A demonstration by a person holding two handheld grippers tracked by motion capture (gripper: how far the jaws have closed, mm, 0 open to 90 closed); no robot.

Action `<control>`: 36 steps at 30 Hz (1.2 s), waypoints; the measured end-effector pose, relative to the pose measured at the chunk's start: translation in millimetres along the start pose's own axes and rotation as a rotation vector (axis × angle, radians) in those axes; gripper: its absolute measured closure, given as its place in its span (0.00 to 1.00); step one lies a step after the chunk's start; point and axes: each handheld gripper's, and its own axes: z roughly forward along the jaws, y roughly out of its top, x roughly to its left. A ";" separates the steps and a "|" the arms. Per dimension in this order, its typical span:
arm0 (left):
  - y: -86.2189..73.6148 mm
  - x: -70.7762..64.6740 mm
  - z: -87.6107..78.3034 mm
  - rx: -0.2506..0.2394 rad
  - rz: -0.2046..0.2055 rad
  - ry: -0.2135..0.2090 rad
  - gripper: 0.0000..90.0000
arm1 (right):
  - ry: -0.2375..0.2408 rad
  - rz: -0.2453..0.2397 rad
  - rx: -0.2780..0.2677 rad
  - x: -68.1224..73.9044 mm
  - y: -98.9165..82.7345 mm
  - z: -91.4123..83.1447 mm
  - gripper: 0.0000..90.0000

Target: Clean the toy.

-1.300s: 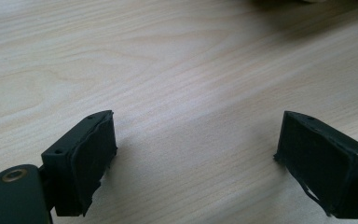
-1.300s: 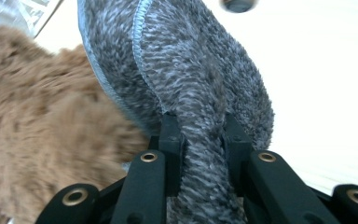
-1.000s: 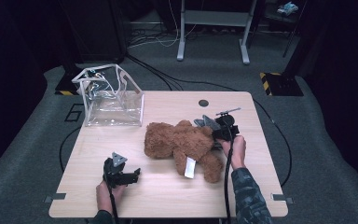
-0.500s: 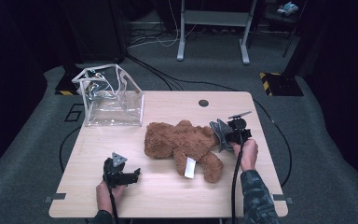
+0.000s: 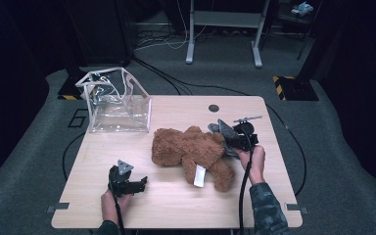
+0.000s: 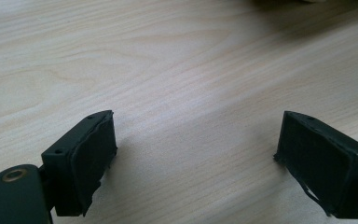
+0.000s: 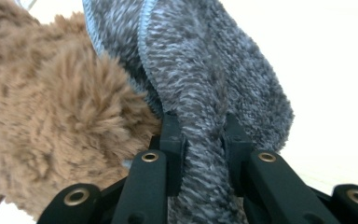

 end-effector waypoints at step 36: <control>0.0 0.0 0.0 0.000 0.000 0.000 0.13 | -0.025 -0.014 0.031 12.6 -18.4 4.1 0.84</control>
